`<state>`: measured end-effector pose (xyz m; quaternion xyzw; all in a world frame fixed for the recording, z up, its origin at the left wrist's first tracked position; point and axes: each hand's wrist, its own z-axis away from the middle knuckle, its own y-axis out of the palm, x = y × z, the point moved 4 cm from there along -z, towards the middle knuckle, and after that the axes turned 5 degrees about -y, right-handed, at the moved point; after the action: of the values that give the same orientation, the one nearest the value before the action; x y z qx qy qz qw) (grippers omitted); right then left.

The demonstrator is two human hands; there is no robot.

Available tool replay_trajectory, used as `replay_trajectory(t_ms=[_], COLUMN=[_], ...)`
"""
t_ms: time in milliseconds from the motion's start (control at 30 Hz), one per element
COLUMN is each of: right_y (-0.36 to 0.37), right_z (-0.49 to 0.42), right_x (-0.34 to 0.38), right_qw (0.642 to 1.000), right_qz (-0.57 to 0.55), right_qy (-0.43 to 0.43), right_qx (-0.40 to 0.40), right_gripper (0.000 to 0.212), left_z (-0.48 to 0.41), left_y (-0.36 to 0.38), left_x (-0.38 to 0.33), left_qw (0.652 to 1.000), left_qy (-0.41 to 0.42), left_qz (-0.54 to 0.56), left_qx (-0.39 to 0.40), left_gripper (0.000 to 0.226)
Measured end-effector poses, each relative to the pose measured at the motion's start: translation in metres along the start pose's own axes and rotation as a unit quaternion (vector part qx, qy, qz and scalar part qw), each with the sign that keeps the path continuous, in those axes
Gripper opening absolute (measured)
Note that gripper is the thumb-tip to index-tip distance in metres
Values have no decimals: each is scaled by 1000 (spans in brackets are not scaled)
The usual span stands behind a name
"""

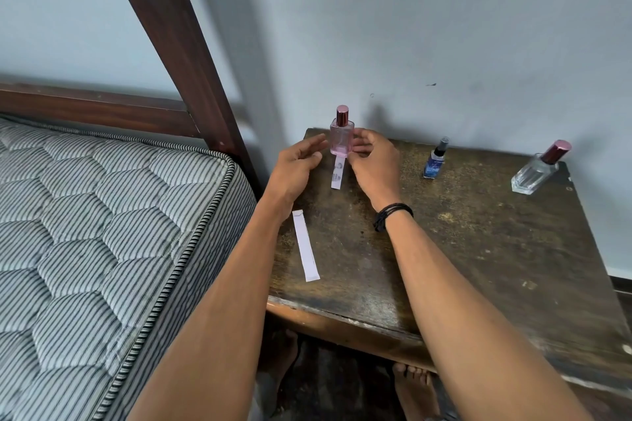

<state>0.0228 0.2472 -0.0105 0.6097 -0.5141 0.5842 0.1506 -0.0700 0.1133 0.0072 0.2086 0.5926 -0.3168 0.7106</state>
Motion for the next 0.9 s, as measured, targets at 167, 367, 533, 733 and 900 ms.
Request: replay_trajectory(t_ms=[167,367,533,733,900], right_y=[1,2,-3,-8,-7], right_z=[-1,-2,1,7,9], right_x=[-2,-4,4,15,18], right_qw=[1000,1000,999,992,985], right_qz=[7,3,-38,-95,-143], right_qy=[-1,-11,-29,-73,-97], right_qx=[2,12,-12,-32,11], right_gripper=[35,29,27,24,19], left_z=[3,4,4,9,6], left_y=[4,5,5,16,17], left_x=[-4,-4,-7,-21,-19], left_qw=[1000,1000,1000,997,995], left_qy=[1,2,12,68,94], left_qz=[-16,-19,17,40,25], left_qx=[3,-3,6,-3,-24], left_gripper=[39,38,39,39,18])
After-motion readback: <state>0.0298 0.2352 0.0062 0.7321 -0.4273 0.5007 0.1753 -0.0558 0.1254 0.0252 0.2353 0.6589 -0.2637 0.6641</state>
